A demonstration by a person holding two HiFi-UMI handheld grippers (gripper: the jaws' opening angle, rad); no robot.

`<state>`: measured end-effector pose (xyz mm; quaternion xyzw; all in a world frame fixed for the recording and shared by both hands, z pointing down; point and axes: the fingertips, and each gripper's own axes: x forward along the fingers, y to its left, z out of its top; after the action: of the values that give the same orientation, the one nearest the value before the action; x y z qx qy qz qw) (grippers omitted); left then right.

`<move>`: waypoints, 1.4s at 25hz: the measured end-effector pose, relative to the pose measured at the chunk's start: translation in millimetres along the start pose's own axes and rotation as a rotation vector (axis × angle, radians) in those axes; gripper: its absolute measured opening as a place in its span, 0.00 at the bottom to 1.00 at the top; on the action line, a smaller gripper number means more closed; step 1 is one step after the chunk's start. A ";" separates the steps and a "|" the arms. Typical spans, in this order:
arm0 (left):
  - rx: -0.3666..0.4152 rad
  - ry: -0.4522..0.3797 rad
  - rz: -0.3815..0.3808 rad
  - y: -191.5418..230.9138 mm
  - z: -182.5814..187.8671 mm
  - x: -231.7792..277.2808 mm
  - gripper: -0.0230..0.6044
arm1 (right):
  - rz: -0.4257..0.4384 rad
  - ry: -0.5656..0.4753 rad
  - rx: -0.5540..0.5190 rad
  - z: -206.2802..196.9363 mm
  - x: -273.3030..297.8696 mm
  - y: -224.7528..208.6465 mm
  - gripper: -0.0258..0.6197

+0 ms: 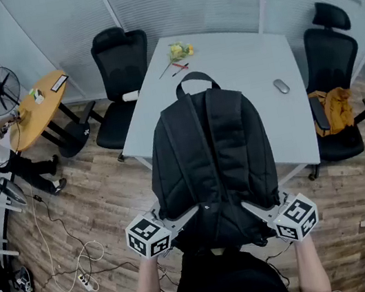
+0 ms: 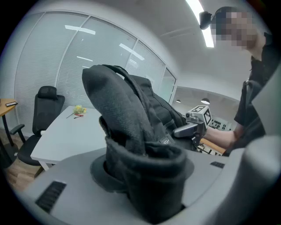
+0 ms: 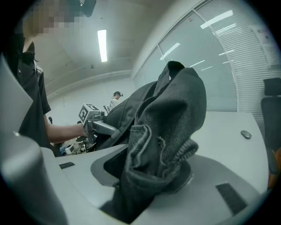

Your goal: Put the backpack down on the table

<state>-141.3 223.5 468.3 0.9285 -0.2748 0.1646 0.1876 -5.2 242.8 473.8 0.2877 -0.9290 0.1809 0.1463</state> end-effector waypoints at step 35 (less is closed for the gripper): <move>0.004 0.031 -0.033 -45.7 -7.7 8.7 0.32 | -0.044 0.008 0.044 -20.9 -43.7 11.4 0.32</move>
<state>-109.8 258.6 466.9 0.9307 -0.2562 0.1762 0.1927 26.2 281.4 473.1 0.3106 -0.9177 0.1990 0.1475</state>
